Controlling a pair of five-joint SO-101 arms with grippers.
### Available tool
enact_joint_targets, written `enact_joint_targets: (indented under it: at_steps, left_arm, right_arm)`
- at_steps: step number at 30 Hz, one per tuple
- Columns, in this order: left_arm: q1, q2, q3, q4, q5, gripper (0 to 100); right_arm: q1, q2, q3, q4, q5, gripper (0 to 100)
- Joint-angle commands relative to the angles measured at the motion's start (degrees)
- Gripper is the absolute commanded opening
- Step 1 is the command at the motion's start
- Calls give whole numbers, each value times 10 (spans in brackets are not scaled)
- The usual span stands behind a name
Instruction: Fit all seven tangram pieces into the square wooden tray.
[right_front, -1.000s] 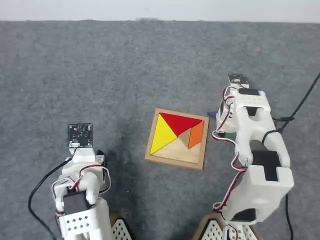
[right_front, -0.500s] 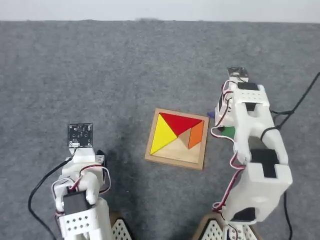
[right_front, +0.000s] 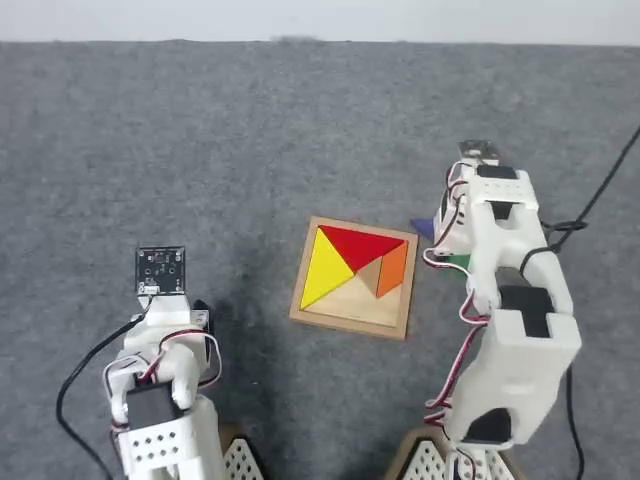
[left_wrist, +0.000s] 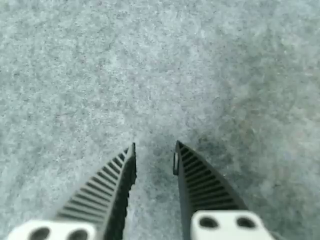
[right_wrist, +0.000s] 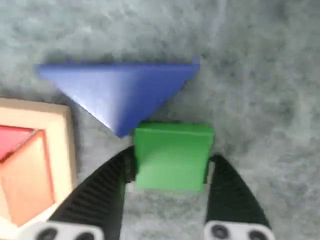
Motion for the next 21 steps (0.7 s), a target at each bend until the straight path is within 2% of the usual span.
enact_joint_targets:
  at_steps: [1,6,11,16,21]
  left_arm:
    - [-2,1,-5,4,-6,121]
    - [-2,1,-5,4,-6,121]
    - [-2,1,-5,4,-6,121]
    - [-2,1,-5,4,-6,121]
    - [-2,1,-5,4,-6,121]
  right_arm:
    - [-10,-95,-14,35,40,27]
    - [-72,-236,-14,95,113,17]
    - [-222,-313,3,132,212,20]
    - [-330,-288,80,88,255,20]
    - [-347,-241,164,6,256,20]
